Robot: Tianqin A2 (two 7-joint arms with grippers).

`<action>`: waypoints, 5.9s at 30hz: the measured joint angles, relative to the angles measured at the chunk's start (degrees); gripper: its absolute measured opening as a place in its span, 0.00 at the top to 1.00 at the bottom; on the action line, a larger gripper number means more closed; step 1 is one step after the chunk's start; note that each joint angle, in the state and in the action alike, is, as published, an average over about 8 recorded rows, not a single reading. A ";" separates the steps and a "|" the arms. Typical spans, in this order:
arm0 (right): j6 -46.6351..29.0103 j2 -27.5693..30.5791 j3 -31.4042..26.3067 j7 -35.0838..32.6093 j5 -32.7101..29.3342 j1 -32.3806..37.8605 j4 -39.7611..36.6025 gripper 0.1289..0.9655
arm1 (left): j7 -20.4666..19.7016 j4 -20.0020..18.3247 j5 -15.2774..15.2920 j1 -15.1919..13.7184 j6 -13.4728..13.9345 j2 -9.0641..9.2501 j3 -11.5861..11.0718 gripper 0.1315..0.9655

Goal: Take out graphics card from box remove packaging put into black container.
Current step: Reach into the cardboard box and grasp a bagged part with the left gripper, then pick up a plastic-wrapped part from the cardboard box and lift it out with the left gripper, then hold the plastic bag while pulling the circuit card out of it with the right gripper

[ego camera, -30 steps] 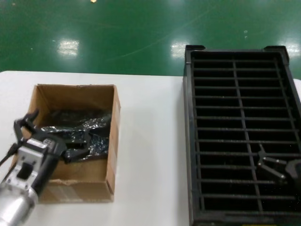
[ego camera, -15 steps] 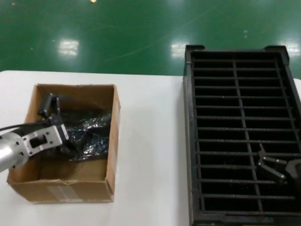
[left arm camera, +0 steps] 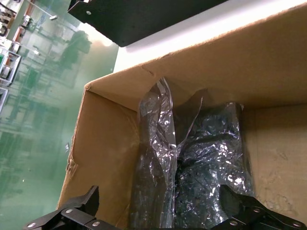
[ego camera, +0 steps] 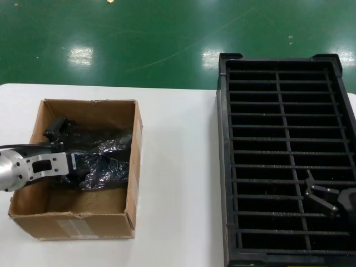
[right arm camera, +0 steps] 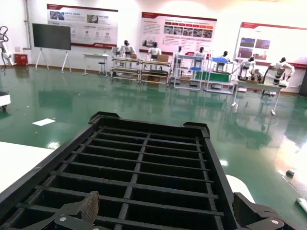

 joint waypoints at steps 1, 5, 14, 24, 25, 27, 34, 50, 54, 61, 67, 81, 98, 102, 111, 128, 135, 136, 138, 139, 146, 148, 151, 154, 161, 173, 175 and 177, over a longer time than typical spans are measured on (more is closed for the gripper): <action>0.00 0.00 0.00 0.00 0.00 0.00 0.00 0.00 | 0.16 0.19 0.16 -0.13 -0.03 0.09 -0.03 0.08; 0.00 0.00 0.00 0.00 0.00 0.00 0.00 0.00 | 0.46 0.47 0.58 -0.34 0.04 0.28 -0.18 0.15; 0.00 0.00 0.00 0.00 0.00 0.00 0.00 0.00 | 2.10 1.71 0.53 -0.61 0.53 0.95 -0.42 0.26; 0.00 0.00 0.00 0.00 0.00 0.00 0.00 0.00 | 4.24 3.74 0.01 -1.36 0.99 2.02 -0.55 0.52; 0.00 0.00 0.00 0.00 0.00 0.00 0.00 0.00 | 4.44 3.99 -0.03 -1.43 1.02 2.09 -0.56 0.55; 0.00 0.00 0.00 0.00 0.00 0.00 0.00 0.00 | 4.88 4.48 -0.13 -1.56 1.01 2.22 -0.61 0.62; 0.00 0.00 0.00 0.00 0.00 0.00 0.00 0.00 | 6.58 6.26 -0.60 -2.06 0.09 2.76 -1.14 0.77; 0.00 0.00 0.00 0.01 -0.01 0.00 0.00 0.00 | 8.11 6.68 -1.15 -1.38 -2.32 3.34 -2.06 0.97; 0.00 0.00 0.00 0.01 -0.01 0.00 0.00 0.00 | 6.78 3.99 -0.48 -0.25 -2.97 2.47 -2.39 0.98; 0.00 0.00 0.00 0.01 -0.01 0.00 0.00 0.00 | 0.79 -8.69 3.14 4.79 -4.61 -1.84 -4.85 0.99; 0.00 0.00 0.00 0.01 -0.01 0.00 0.00 0.00 | -5.65 -23.09 6.10 11.52 -5.69 -6.69 -9.68 0.99; 0.00 0.00 0.00 0.01 -0.01 0.00 0.00 0.00 | -12.77 -47.98 5.26 31.46 -8.80 -13.58 -23.28 0.99; 0.00 0.00 0.00 0.02 -0.02 0.00 0.00 0.00 | -5.68 -56.31 -4.42 42.04 -10.04 -13.18 -21.79 0.99; 0.00 0.00 0.00 0.02 -0.02 0.00 0.00 0.00 | -4.60 -56.51 -4.77 41.89 -9.70 -12.95 -20.63 0.99; -1.45 -0.67 -0.97 -0.59 -0.47 1.37 0.01 0.00 | -4.18 -56.61 -5.03 41.76 -9.53 -12.91 -20.23 0.99; -2.34 2.35 -17.45 4.05 -0.97 11.67 1.79 0.07 | -4.19 -56.60 -5.02 41.76 -9.53 -12.90 -20.23 0.99; 1.60 8.28 -27.39 3.18 2.76 17.23 1.47 0.12 | -4.19 -56.60 -5.02 41.76 -9.53 -12.90 -20.23 0.99; 2.50 9.34 -29.23 2.55 4.04 18.25 1.44 0.12 | -4.19 -56.60 -5.02 41.76 -9.53 -12.90 -20.23 0.99; 4.64 11.48 -33.16 0.77 7.30 20.50 1.38 0.17 | -4.19 -56.60 -5.02 41.76 -9.53 -12.90 -20.23 0.99; 5.81 12.50 -35.13 -0.32 9.15 21.63 1.36 0.19 | -4.19 -56.60 -5.02 41.76 -9.53 -12.90 -20.23 0.99; 14.51 17.41 -44.38 -8.84 22.06 27.05 1.78 0.34 | -4.19 -56.60 -5.02 41.76 -9.53 -12.90 -20.23 0.99; 16.41 18.15 -44.81 -10.60 24.27 27.03 2.31 0.40 | -4.19 -56.60 -5.02 41.76 -9.53 -12.90 -20.23 0.99; 18.39 19.16 -44.39 -12.55 26.22 25.78 3.64 0.50 | -4.19 -56.60 -5.02 41.76 -9.53 -12.90 -20.23 0.99; 19.14 20.47 -43.80 -13.96 27.19 23.69 5.52 0.56 | -4.19 -56.60 -5.02 41.76 -9.53 -12.90 -20.23 0.99; 16.05 24.59 -44.81 -15.83 27.58 20.43 10.17 0.75 | -4.19 -56.60 -5.02 41.76 -9.53 -12.90 -20.24 0.99; 13.97 30.83 -55.28 -20.31 32.60 27.16 15.03 0.93 | -4.19 -56.60 -5.02 41.76 -9.53 -12.90 -20.24 0.99; 15.36 31.01 -57.76 -22.11 34.76 29.10 15.87 0.93 | -4.19 -56.60 -5.02 41.76 -9.53 -12.90 -20.24 0.99; 16.96 30.71 -59.94 -24.13 36.88 30.73 16.56 0.94 | -4.19 -56.60 -5.02 41.76 -9.53 -12.90 -20.24 0.99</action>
